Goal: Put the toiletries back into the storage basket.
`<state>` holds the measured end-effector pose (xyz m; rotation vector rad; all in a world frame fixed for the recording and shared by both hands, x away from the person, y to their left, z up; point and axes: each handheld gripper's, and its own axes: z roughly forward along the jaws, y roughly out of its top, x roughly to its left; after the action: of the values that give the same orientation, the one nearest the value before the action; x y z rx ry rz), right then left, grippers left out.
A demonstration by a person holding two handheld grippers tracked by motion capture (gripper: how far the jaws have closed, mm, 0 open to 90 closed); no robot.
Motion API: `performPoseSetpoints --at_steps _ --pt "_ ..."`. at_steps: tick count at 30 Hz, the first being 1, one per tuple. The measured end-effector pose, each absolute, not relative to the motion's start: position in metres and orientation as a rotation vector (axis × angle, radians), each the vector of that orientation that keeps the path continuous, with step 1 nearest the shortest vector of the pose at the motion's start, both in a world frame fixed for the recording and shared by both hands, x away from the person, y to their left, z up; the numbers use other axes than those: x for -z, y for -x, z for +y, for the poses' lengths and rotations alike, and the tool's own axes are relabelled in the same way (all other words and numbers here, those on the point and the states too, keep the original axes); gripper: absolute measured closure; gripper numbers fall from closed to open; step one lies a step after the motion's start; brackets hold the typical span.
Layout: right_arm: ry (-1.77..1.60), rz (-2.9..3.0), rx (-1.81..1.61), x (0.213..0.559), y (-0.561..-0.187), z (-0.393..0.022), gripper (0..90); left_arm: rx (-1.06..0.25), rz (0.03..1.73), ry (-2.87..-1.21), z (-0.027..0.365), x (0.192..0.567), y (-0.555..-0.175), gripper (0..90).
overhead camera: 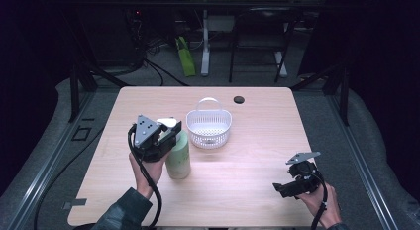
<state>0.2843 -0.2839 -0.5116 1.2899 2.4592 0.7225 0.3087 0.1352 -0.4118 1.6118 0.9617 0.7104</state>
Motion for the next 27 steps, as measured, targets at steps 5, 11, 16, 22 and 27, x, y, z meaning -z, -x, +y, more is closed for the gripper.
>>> performPoseSetpoints --at_steps 5,11,16,22,27 --pt "-1.285 2.457 -0.715 0.511 -0.284 -0.284 4.7 -0.711 0.956 -1.617 0.135 0.410 -0.308 67.2" --pt "-1.281 2.458 -0.714 0.511 -0.284 -0.284 4.7 -0.708 0.952 -1.618 0.136 0.409 -0.307 67.3" --pt "-1.282 2.457 -0.713 0.511 -0.284 -0.284 4.7 -0.708 0.950 -1.622 0.137 0.406 -0.307 67.2" --pt "-1.280 2.459 -0.713 0.511 -0.284 -0.284 4.7 -0.707 0.945 -1.625 0.138 0.403 -0.307 67.3" --pt "-1.281 2.459 -0.712 0.511 -0.284 -0.284 4.7 -0.707 0.937 -1.625 0.138 0.400 -0.307 67.3"
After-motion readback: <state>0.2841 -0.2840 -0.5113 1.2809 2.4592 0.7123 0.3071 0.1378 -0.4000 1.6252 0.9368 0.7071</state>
